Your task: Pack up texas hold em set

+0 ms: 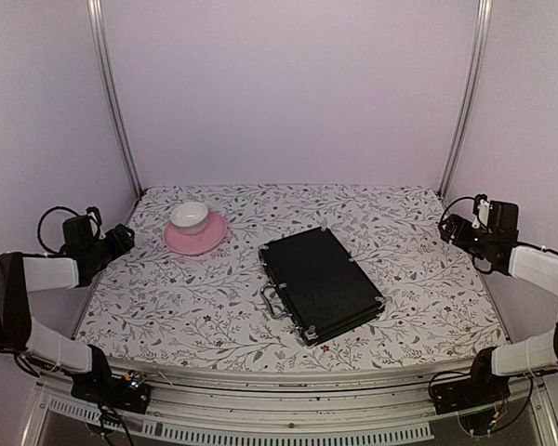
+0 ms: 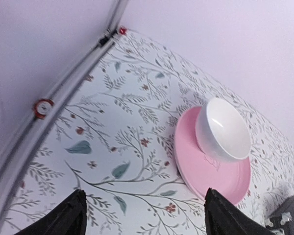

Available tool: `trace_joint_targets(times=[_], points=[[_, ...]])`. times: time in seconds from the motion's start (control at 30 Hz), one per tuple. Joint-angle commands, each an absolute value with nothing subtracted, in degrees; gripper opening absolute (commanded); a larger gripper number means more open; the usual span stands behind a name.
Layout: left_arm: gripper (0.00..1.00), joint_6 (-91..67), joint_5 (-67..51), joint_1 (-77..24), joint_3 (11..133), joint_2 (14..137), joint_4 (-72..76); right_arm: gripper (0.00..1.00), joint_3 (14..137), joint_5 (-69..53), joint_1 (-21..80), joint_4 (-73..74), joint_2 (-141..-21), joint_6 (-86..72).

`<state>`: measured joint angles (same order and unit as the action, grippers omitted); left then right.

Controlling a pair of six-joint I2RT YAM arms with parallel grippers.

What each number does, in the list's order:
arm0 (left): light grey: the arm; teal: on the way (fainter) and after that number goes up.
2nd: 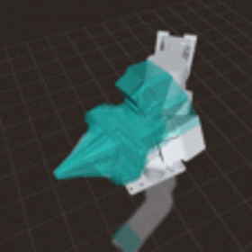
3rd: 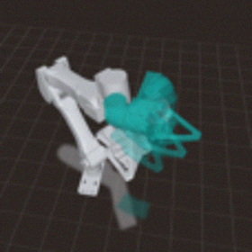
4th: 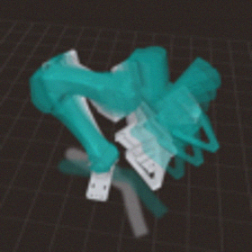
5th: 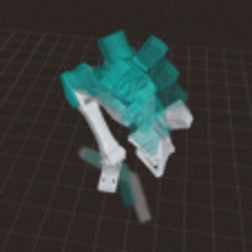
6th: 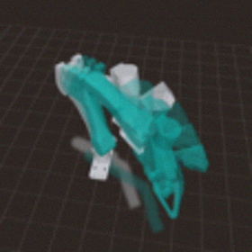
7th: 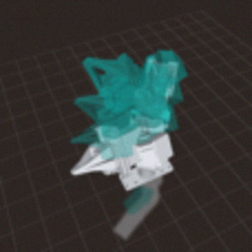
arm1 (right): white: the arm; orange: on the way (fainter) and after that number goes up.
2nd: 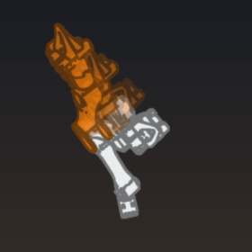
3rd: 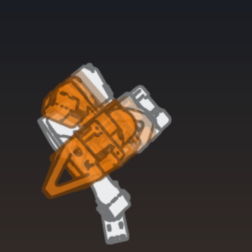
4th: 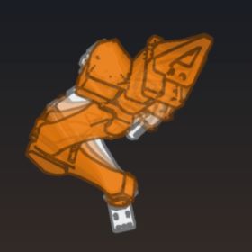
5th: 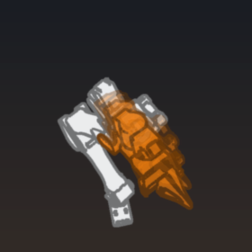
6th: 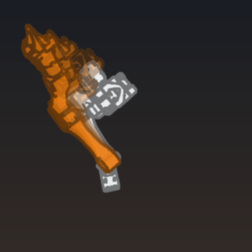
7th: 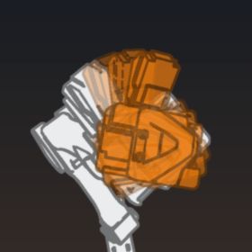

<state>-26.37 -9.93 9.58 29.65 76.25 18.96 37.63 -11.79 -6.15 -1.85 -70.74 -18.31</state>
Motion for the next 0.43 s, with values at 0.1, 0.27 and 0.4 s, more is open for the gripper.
trace_joint_targets(times=[0.1,0.27,0.4], points=[[0.84,-16.8,0.7,10.6,21.1,71.6,38.1,0.99,22.6,-0.6,-6.9,-29.0,-65.2,-12.8],[0.83,-13.4,0.9,9.9,18.2,75.8,47.5,0.99,18.2,0.0,-6.9,-38.8,-69.0,-12.1],[0.84,-12.4,5.3,8.7,17.6,77.3,50.6,0.99,15.5,0.3,-6.9,-45.3,-71.8,-10.3]])
